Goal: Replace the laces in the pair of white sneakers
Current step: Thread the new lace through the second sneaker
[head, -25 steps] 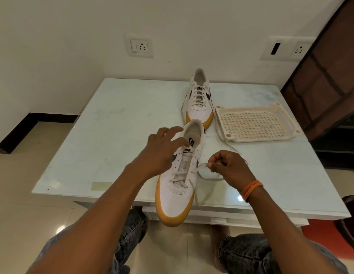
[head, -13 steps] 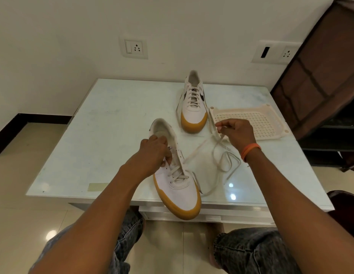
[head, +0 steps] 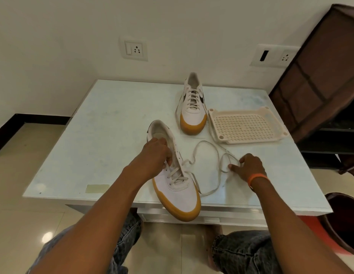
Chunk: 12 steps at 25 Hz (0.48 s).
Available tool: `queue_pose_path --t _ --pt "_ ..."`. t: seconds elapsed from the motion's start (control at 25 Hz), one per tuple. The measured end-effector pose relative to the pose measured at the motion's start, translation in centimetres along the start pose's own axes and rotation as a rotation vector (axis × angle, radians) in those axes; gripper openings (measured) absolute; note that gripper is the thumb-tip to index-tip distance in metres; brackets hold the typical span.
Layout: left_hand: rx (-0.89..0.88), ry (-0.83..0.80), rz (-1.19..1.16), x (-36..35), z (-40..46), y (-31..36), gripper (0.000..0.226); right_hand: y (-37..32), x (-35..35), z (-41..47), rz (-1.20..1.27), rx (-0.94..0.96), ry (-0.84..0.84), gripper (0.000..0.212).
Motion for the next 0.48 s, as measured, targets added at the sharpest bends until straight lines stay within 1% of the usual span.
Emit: queue_pose_path --t 0.04,0.12,0.16,0.2,0.24,0.28,0.36,0.4,0.44,0.48 --pt "-0.004 0.008 -0.008 0.0 0.0 0.0 0.021 0.6 -0.5 -0.1 -0.053 -0.028 -0.028 0.037" --pt "-0.015 0.035 -0.019 0.0 -0.3 -0.1 0.02 0.4 -0.7 -0.2 -0.09 -0.017 -0.049 0.021" --pt "-0.021 0.043 -0.032 0.0 -0.4 -0.1 0.019 0.3 -0.5 -0.2 -0.081 -0.011 -0.07 0.016" --pt "-0.023 0.045 -0.051 0.0 -0.5 -0.2 0.02 0.2 0.0 -0.4 -0.019 -0.027 -0.084 0.014" --pt "-0.017 0.039 -0.067 0.0 -0.5 -0.3 0.02 0.3 0.7 -0.6 0.104 -0.057 -0.083 0.013" --pt "-0.007 0.032 -0.075 0.0 -0.4 -0.4 0.02 0.4 1.5 -1.0 0.292 -0.104 -0.061 0.014" --pt "0.0 0.012 -0.071 -0.2 -0.2 -0.4 0.02 0.5 3.4 -2.2 0.804 -0.251 0.018 0.015" --pt "-0.001 0.008 -0.068 -0.3 -0.2 -0.4 0.02 0.6 4.2 -2.6 0.99 -0.309 0.062 0.016" --pt "-0.002 0.006 -0.068 -0.4 -0.1 -0.4 0.02 0.7 5.0 -2.8 1.072 -0.334 0.119 0.016" --pt "0.0 0.0 -0.068 -0.4 -0.2 -0.4 0.02 0.8 5.7 -3.0 1.041 -0.322 0.176 0.015"
Point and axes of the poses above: each hand's wrist, its own z-axis towards the middle knuckle, its own x-axis out of the back of the hand, y = z × x, the point moved 4 cm from there along z, towards the middle knuckle, and after that the axes turned 12 degrees about z, right-handed, at the moved point
